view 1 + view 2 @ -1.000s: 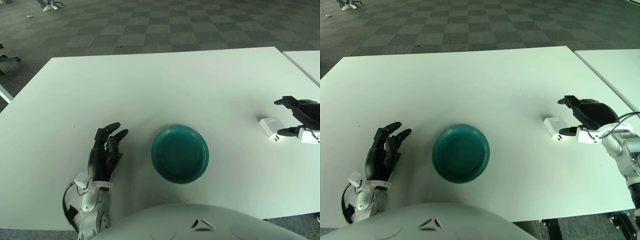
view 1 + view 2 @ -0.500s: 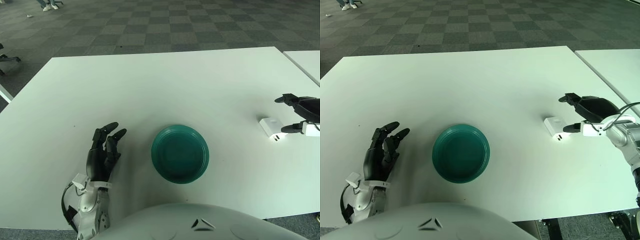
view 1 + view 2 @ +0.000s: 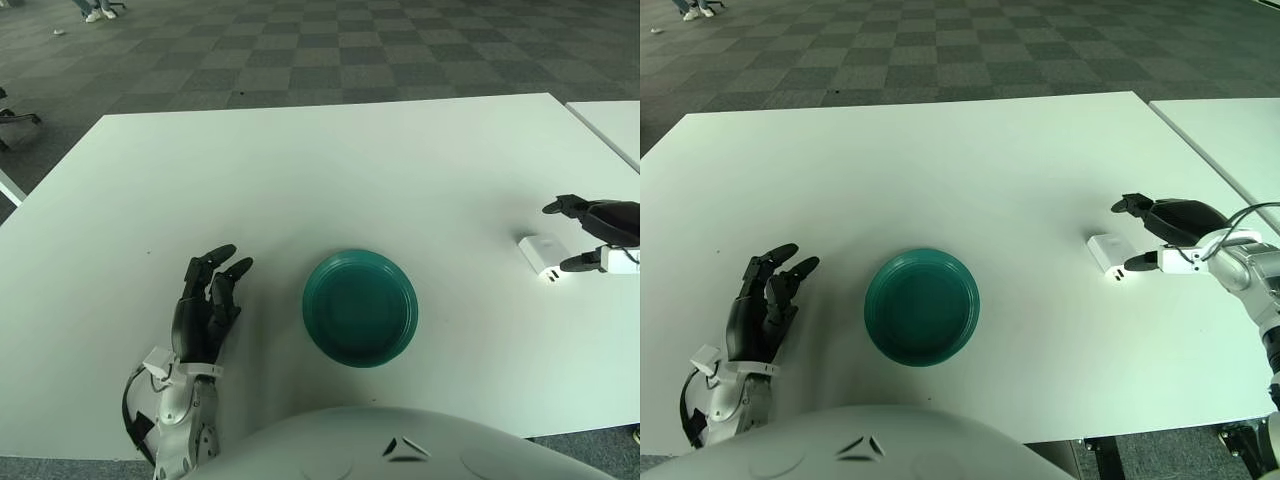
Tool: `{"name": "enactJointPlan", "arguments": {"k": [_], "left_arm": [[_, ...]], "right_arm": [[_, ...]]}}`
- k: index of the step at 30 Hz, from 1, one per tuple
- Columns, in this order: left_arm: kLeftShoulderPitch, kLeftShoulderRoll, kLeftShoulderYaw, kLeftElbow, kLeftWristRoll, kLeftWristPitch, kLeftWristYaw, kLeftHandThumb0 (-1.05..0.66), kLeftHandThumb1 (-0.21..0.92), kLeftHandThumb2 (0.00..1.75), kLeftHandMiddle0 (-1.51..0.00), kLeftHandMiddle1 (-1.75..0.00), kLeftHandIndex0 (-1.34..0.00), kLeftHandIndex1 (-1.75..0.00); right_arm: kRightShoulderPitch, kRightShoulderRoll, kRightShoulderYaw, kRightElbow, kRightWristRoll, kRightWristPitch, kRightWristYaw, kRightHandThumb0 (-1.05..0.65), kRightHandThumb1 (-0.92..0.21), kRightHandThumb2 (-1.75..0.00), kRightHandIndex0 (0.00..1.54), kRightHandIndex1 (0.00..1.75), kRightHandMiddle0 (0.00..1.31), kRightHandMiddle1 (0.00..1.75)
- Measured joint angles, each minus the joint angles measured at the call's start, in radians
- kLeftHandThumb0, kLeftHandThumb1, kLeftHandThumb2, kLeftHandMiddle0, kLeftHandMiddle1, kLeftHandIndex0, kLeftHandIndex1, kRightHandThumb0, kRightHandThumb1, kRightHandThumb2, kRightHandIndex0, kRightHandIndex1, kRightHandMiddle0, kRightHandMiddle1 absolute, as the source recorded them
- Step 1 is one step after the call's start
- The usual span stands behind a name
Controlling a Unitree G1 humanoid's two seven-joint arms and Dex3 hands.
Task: Put the charger into the plate.
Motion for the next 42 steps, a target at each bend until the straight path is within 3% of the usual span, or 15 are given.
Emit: {"name": "enactJointPlan", "arguments": {"k": [13,34,42], "left_arm": [[-0.002,0.004,0.014,0.0,-0.005,0.006,-0.005,-0.82,0.92,0.67,-0.28,-0.96,-0.1,-1.18],[-0.007,0.006,0.031,-0.001,-0.007,0.019,-0.017,-0.82,0.92,0.67,-0.28,-0.96,-0.1,-1.18],[-0.009,0.006,0.033,-0.002,-0.007,0.022,-0.019,-0.82,0.92,0.67,-0.28,-0.96,-0.1,-1.18]], "right_arm": [[-0.028,0.001,0.046,0.037,-0.004,-0.007,0.062,-0.66,-0.88,-0.26,0.41,0.04,0.0,0.73],[-0.123,0.008,0.186,0.197,-0.071,-0.078,-0.017,-0.63,-0.82,-0.31,0.4,0.02,0.0,0.8],[-0.149,0.016,0.224,0.247,-0.079,-0.086,-0.053,-0.61,-0.77,-0.43,0.43,0.02,0.0,0.81]]}}
